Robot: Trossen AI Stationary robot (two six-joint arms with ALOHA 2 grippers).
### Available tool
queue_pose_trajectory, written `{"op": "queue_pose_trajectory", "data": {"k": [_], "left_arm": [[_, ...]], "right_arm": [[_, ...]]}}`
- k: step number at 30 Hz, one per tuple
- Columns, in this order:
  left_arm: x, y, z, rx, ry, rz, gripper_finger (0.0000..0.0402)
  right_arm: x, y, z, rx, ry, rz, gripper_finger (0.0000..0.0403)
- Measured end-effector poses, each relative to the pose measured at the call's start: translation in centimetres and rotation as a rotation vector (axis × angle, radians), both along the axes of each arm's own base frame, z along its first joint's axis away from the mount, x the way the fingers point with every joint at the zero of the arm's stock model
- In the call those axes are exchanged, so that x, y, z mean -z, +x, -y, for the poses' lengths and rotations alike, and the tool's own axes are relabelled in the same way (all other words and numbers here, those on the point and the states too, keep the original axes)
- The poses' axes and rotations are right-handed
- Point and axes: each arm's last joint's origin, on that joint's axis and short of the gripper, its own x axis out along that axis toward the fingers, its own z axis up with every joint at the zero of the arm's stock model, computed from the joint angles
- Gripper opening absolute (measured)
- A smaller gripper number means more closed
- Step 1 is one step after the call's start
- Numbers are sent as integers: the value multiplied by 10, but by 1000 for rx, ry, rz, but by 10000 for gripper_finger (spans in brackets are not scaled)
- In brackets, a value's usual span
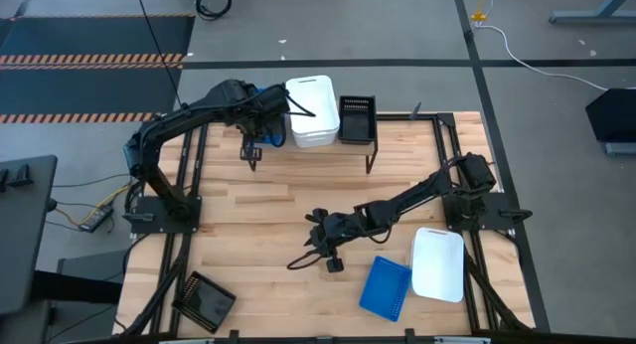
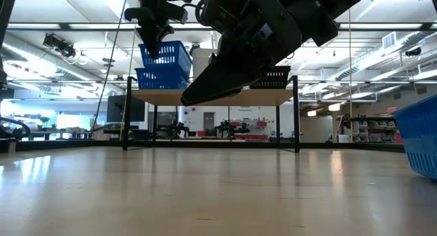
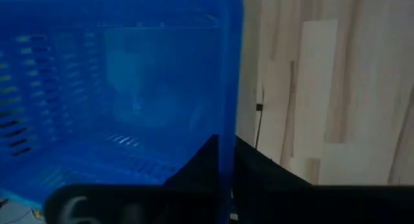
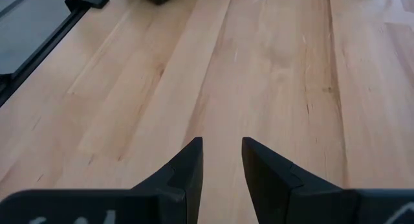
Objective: Stack baskets on shelf by color
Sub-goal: Stack the bottom left blue bin into the blue bin on the shelf
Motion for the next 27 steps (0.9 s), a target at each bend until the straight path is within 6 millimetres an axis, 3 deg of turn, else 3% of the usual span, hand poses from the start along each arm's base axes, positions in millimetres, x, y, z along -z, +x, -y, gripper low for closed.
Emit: {"op": "queue_pose_trajectory", "data": {"k": [12,27], "left_arm": [[-1,0,-2,-29,73,-16,78],[-1,1,-2,-38,46,12,48]], "right_arm": [[0,0,0,-1,0,-1,114],[0,0,0,-1,1,-1,114]]}}
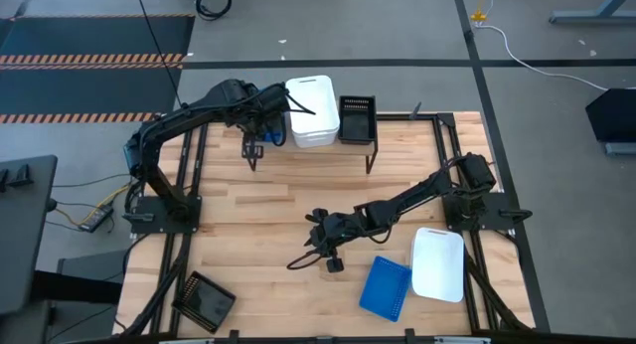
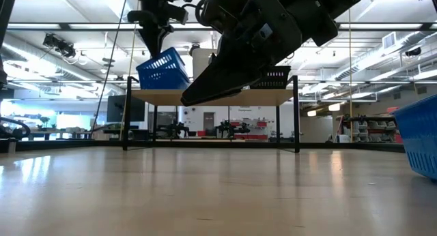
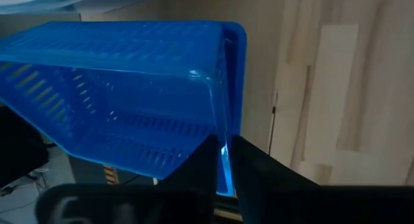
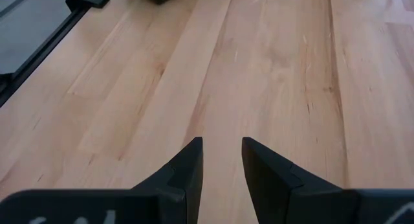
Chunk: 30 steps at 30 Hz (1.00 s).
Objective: Stack baskets on shelf by color
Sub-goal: Stack the bottom left blue bin into the blue bin on the shelf
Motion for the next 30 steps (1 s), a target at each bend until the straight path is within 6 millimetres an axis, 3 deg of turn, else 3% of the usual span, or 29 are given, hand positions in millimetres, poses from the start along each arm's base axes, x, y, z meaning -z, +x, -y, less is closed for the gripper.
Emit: {"op": "queue_pose_trajectory", "data": {"k": [9,16,30], "left_arm": [[0,0,0,-19,-2,7,69],[-1,0,5,-13,77,-50,12],[-1,0,10,-39,154,-88,7]], "right_arm": [[0,0,0,0,0,0,114],[0,0,0,0,0,-1,114],[0,0,0,2,-1,0,114]]}}
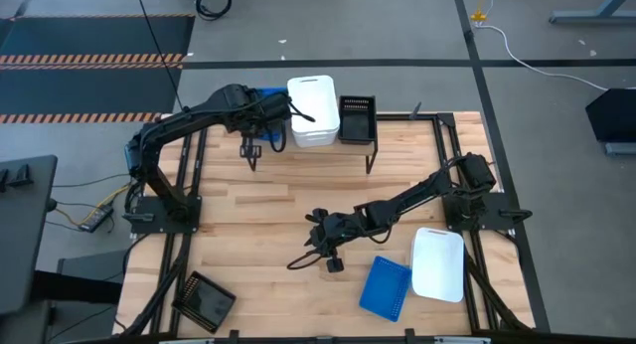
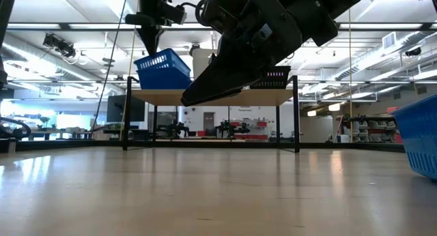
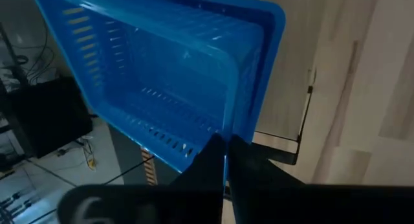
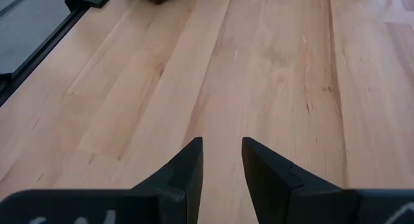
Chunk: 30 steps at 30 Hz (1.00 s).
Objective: Stack baskets on shelf by color
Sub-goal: Stack the bottom left blue bin into the blue bin on the shelf, then stack the white bin into the white bin on the shelf
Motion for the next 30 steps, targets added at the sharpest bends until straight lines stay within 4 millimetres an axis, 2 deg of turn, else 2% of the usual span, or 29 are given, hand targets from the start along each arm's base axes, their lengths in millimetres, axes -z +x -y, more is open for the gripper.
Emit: {"op": "queue_pose_trajectory", "data": {"k": [4,16,22,26,30], "left_arm": [[1,0,1,-27,-29,24,18],[1,2,5,-92,-46,77,97],[1,3,8,-118,-77,110,104],[0,0,-3,-100,-37,84,98],[-1,1,-19,-125,-6,152,90]], "right_arm": [[0,0,0,0,0,0,114],[0,0,0,0,0,0,114],[0,0,1,2,0,0,114],[0,0,1,2,1,-1,114],[0,0,-1,4,8,-3,114]]}}
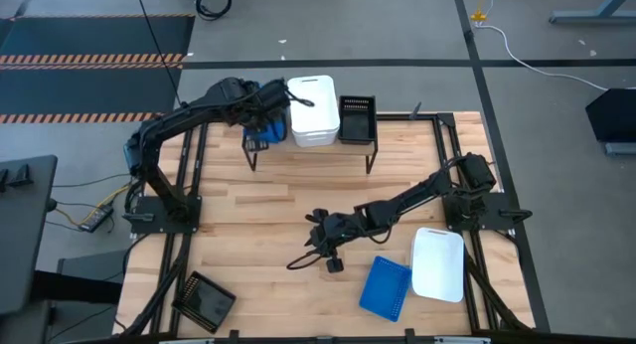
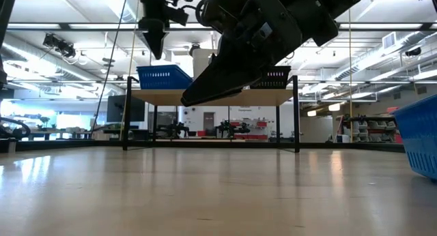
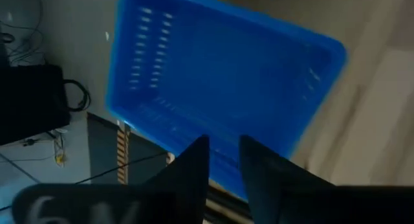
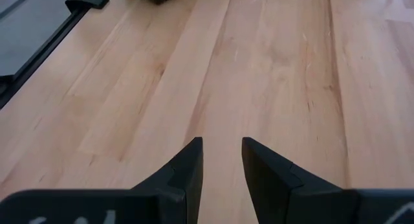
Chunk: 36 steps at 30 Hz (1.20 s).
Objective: Stack baskets on shelf by color
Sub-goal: Stack the white bin into the white bin on the shelf
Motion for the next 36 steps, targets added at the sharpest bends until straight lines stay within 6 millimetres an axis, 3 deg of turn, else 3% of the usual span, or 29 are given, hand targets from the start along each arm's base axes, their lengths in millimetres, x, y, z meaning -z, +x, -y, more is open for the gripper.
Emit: {"op": "queue_pose_trajectory", "data": {"k": [4,11,25,36], "left_arm": [[3,-3,-13,-16,-21,3,83],[26,-1,-28,-42,-164,-94,82],[31,1,-13,-93,-277,-116,69],[31,6,-5,-69,-268,-120,62]], "right_arm": [[1,-1,-2,-7,-1,-7,114],[3,-3,-1,-5,-11,-41,114],[3,-3,-1,-7,-13,-40,114],[3,-3,-1,-7,-13,-39,114]]}}
